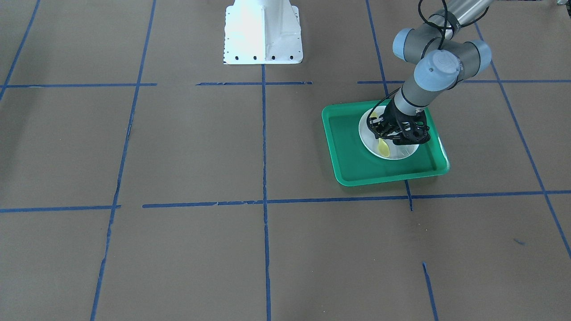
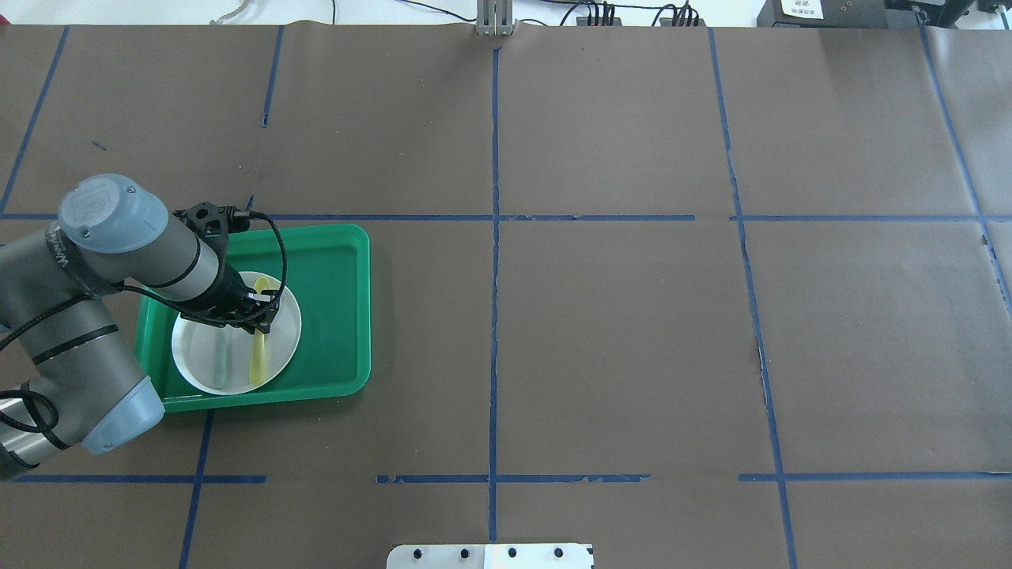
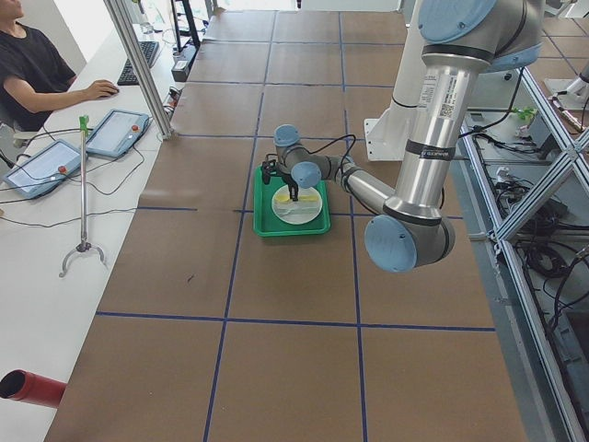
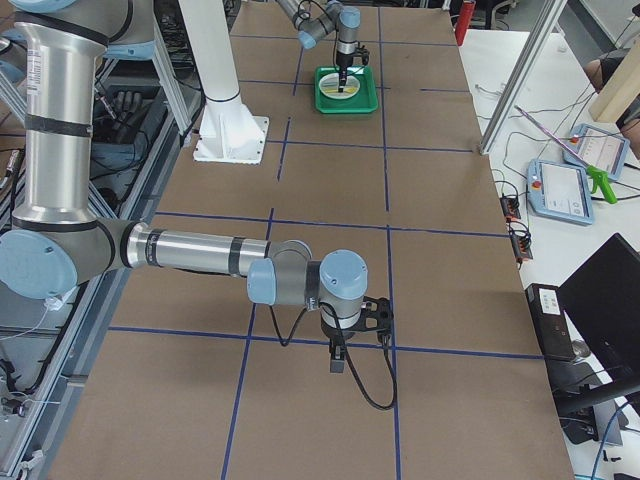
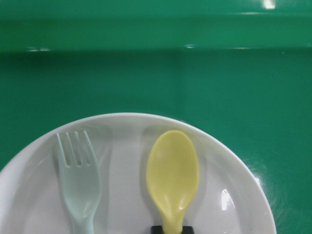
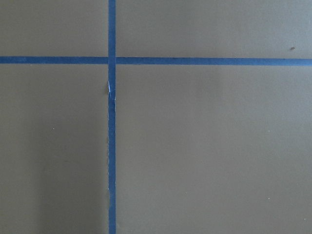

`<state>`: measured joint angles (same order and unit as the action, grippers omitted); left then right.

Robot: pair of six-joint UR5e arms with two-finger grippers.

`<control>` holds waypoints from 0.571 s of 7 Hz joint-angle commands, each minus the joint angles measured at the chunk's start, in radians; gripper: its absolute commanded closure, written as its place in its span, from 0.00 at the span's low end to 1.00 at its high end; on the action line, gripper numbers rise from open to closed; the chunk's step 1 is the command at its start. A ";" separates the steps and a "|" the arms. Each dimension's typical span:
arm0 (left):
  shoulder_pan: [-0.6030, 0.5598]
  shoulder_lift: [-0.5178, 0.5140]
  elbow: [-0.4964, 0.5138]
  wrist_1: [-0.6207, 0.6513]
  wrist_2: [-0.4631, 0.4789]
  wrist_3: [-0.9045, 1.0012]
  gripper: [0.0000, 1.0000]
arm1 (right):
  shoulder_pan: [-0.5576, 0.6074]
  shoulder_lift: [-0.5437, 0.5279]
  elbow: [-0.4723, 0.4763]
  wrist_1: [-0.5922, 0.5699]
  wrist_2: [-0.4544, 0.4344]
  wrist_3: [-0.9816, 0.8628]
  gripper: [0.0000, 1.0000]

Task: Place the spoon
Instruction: 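Lift the yellow spoon off the plate and carry it beside the plate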

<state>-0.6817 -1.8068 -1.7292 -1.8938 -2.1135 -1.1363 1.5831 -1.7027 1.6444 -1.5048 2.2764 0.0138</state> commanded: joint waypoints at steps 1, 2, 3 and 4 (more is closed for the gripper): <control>-0.007 0.012 -0.045 0.010 0.001 0.003 1.00 | 0.000 0.000 0.000 0.002 0.000 0.000 0.00; -0.019 0.017 -0.084 0.022 0.000 0.010 1.00 | 0.000 0.000 0.000 0.000 0.000 0.000 0.00; -0.053 0.012 -0.128 0.086 -0.002 0.013 1.00 | 0.000 0.000 0.000 0.000 0.000 0.000 0.00; -0.062 0.006 -0.188 0.161 -0.002 0.019 1.00 | 0.000 0.000 0.000 0.000 0.000 0.000 0.00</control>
<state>-0.7252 -1.7961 -1.8536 -1.8091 -2.1147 -1.1232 1.5831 -1.7027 1.6444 -1.5047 2.2764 0.0138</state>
